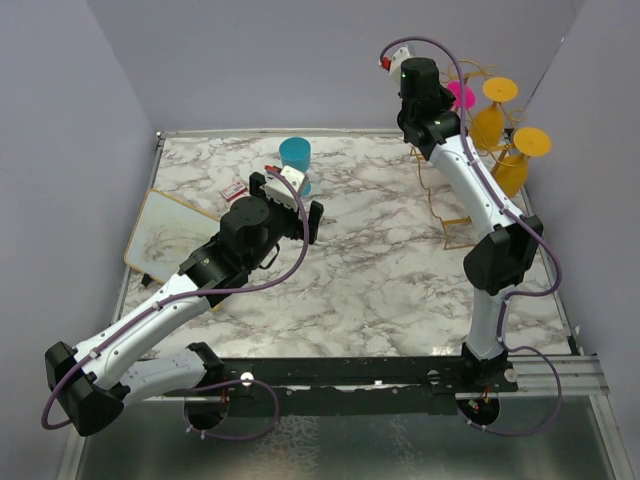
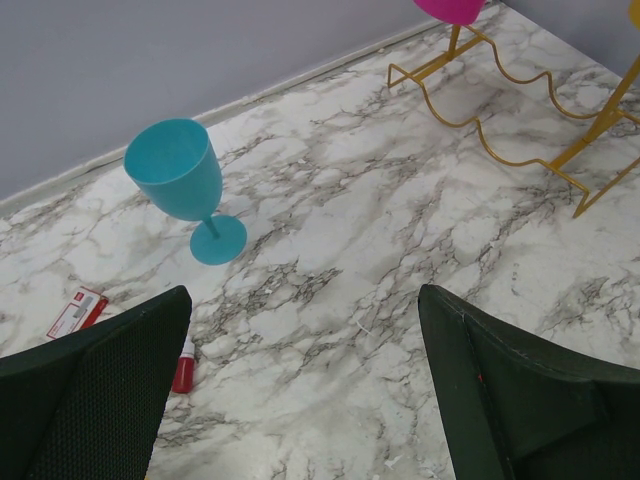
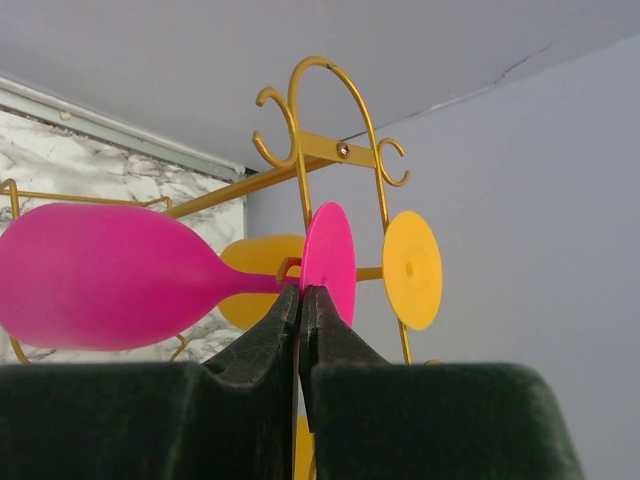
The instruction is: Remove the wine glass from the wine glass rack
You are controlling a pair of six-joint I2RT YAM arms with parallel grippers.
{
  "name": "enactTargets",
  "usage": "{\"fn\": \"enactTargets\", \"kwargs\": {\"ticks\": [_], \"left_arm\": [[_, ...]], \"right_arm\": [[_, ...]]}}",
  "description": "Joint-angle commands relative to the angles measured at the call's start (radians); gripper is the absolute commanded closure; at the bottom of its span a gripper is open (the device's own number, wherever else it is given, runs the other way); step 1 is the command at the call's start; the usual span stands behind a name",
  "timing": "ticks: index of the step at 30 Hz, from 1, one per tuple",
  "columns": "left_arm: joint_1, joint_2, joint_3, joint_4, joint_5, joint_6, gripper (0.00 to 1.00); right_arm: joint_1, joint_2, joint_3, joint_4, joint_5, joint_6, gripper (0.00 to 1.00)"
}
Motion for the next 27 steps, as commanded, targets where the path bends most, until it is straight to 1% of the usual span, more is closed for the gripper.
{"fn": "enactTargets", "kwargs": {"ticks": [1,14,27], "left_arm": [[0.003,0.003,-0.008,0.002,-0.026,0.011,0.01],[0.005,0.000,-0.009,0.003,-0.019,0.008,0.01],[0.004,-0.010,-0.009,0.003,-0.019,0.004,0.01]], "right_arm": [[-0.006,-0.014,-0.038,0.044,0.032,-0.050,0.99],[0.027,-0.063,-0.078,0.087,0.026,-0.128,0.99],[0.056,-0.094,-0.104,0.154,0.053,-0.191,0.99]]}}
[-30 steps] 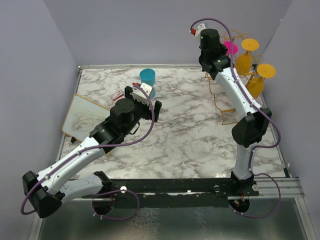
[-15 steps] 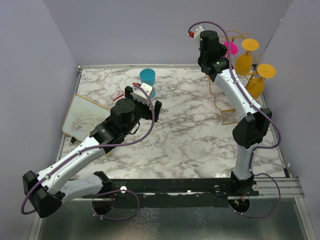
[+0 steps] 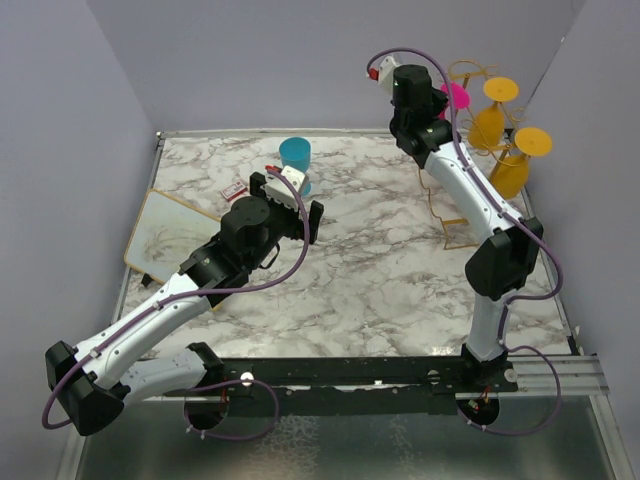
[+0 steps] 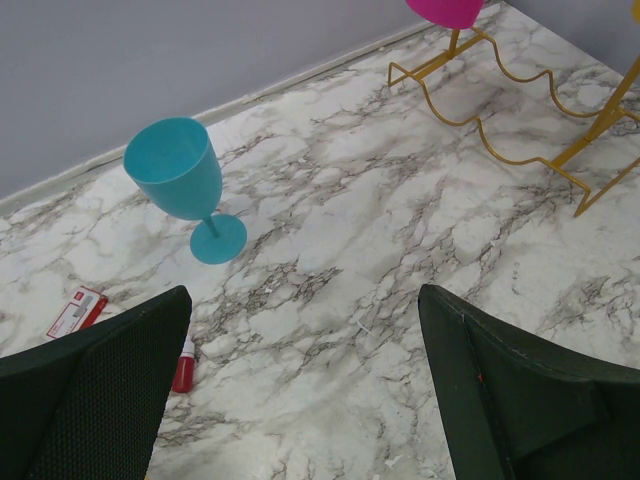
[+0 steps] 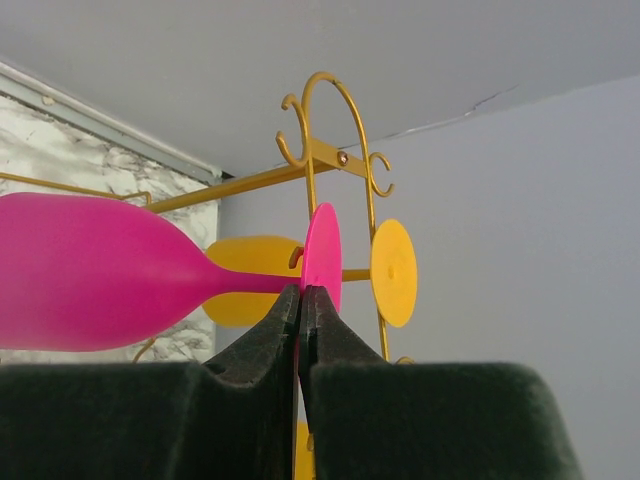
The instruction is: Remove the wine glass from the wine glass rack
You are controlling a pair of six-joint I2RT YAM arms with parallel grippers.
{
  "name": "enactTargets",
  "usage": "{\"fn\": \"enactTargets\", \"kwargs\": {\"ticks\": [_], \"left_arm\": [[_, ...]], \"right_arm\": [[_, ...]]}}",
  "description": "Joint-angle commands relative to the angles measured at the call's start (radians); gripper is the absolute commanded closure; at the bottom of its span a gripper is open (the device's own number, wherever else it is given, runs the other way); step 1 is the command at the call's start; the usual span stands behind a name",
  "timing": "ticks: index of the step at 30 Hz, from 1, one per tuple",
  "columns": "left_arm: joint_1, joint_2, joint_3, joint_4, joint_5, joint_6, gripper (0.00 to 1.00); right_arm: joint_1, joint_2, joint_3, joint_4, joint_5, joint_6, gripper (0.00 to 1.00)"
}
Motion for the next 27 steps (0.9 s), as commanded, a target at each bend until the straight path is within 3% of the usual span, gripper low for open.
{"fn": "enactTargets", "kwargs": {"ticks": [1,19,22,27], "left_arm": [[0.003,-0.013,-0.009,0.002,-0.019,0.004,0.01],[0.012,-0.009,-0.011,0.004,-0.013,0.001,0.01],[0.020,-0.007,-0.011,0.004,-0.009,-0.004,0.01],[0.055,-0.007,-0.015,0.014,0.026,-0.017,0.01]], "right_arm": [[0.013,-0.053,-0.009,0.059,0.028,-0.033,0.99],[0.105,-0.099,-0.027,0.033,0.004,-0.021,0.99],[0.138,-0.120,-0.006,-0.026,-0.030,0.048,0.99],[0.151,-0.174,0.070,-0.210,-0.204,0.309,0.99]]}}
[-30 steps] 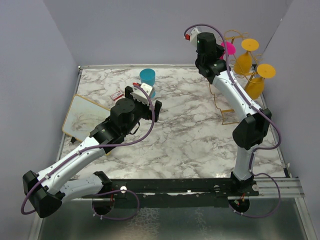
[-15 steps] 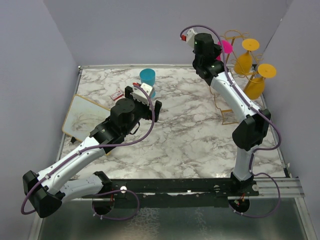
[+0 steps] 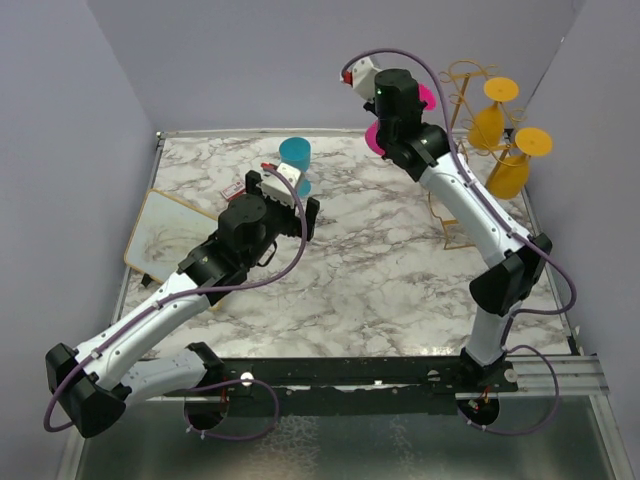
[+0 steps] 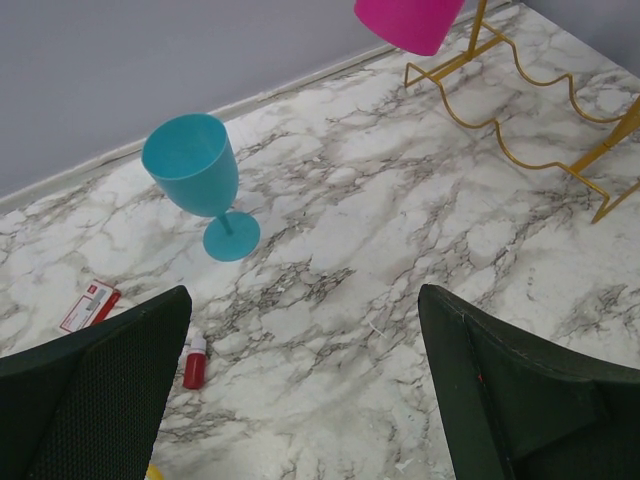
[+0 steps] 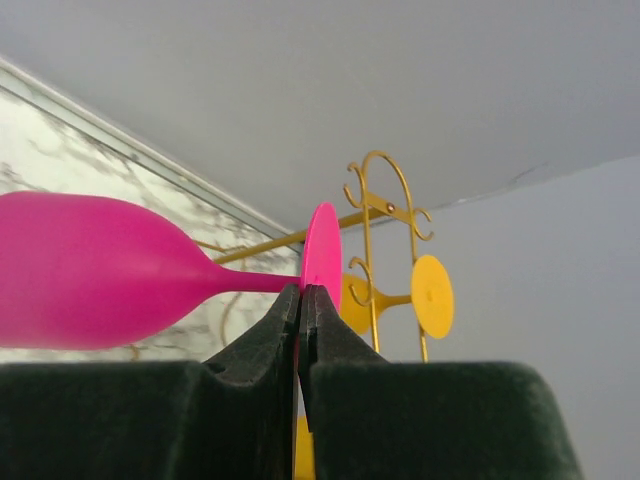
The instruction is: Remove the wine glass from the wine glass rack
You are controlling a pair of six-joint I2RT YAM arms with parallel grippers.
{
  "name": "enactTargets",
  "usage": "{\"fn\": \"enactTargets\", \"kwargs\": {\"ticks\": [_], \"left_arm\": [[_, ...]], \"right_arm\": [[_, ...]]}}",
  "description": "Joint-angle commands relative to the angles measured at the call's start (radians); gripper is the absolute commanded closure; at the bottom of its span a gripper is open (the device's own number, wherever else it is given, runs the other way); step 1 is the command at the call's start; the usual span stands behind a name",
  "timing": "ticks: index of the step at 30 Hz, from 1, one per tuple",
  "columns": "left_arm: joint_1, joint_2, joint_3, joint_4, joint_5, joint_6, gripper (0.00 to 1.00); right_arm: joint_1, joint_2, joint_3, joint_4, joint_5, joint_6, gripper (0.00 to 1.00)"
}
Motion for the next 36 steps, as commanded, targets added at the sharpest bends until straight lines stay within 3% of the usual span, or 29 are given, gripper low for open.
{"fn": "enactTargets", "kwargs": {"ticks": [1,8,12,19,27,36], "left_arm": [[0.038,-0.009,-0.019,0.021,0.030,-0.020,0.01],[0.125,-0.033,-0.070,0.099,0.105,-0.065,0.01],[0.164,-0.073,-0.108,0.158,0.130,-0.121,0.01],[0.166,-0.171,-0.150,0.284,0.206,-0.348,0.01],[0.166,-0.215,-0.191,0.551,0.299,-0.600,0.01],[0.166,-0.157,-0.242,0.862,0.330,-0.634,0.01]], "right_arm": [[0.008,-0.114,0.050,-0.137,-0.183,0.262,0.99],[0.007,-0.307,-0.101,-0.001,-0.328,0.599,0.99],[0.005,-0.354,-0.097,-0.022,-0.380,0.836,0.99],[-0.002,-0.503,-0.279,0.099,-0.641,1.247,0.99],[-0.011,-0.649,-0.578,0.300,-0.790,1.713,0.99],[-0.016,-0.768,-0.793,0.443,-0.871,1.993,0.99]]}}
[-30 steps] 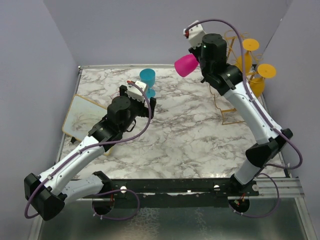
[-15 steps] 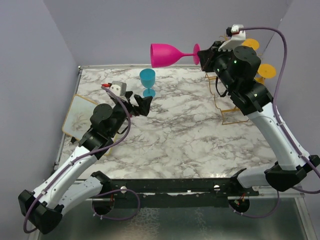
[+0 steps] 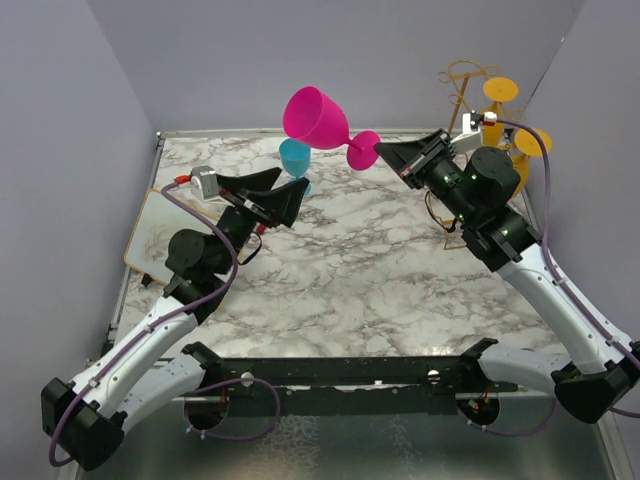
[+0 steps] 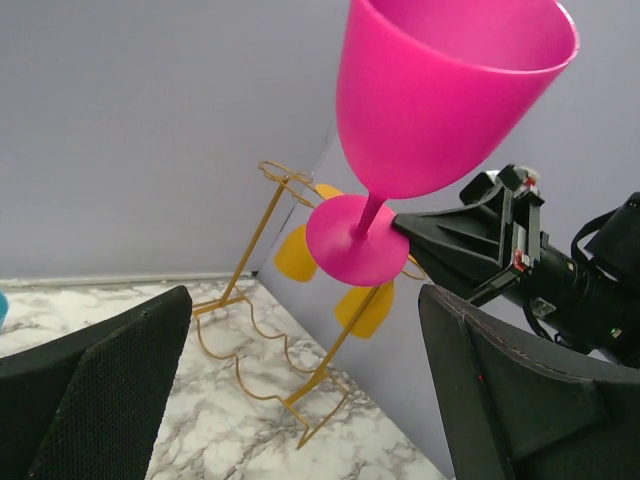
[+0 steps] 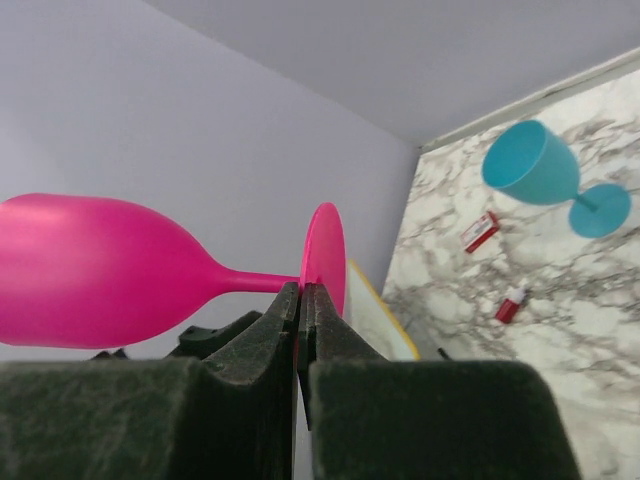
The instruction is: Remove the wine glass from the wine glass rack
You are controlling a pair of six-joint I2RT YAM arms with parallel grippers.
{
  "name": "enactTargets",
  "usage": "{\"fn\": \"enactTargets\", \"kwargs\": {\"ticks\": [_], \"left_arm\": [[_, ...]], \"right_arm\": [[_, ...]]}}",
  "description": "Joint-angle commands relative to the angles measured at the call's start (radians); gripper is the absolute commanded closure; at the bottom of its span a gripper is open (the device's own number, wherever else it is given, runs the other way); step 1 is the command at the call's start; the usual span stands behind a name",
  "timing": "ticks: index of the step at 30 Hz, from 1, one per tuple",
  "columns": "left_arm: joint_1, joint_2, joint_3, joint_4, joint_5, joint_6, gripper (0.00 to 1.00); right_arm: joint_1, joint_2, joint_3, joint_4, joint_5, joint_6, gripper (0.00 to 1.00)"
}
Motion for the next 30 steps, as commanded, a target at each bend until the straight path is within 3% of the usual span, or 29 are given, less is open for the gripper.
{"fn": "enactTargets", "kwargs": {"ticks": [1,8,15,30], "left_arm": [[0.002,0.057,0.028,0.222,0.058,-0.019,0.01],[0.002,0.156,0.070,0.444,0.130,0.054,0.01],[0.002,0.227,0.156,0.482,0.230,0.132,0.01],[0.001,0.329,0.266,0.496,0.273,0.318,0.01]], "right_arm": [[-0.004,-0.052,-0.050,0.139,-0.098,0.194,0.99],[-0.004,-0.034,-0.068,0.157,-0.194,0.232,0.99],[-0.004,-0.033,-0.094,0.158,-0.215,0.243,0.99],[-0.004,-0.032,-0.126,0.157,-0.272,0.246,0.99]]}}
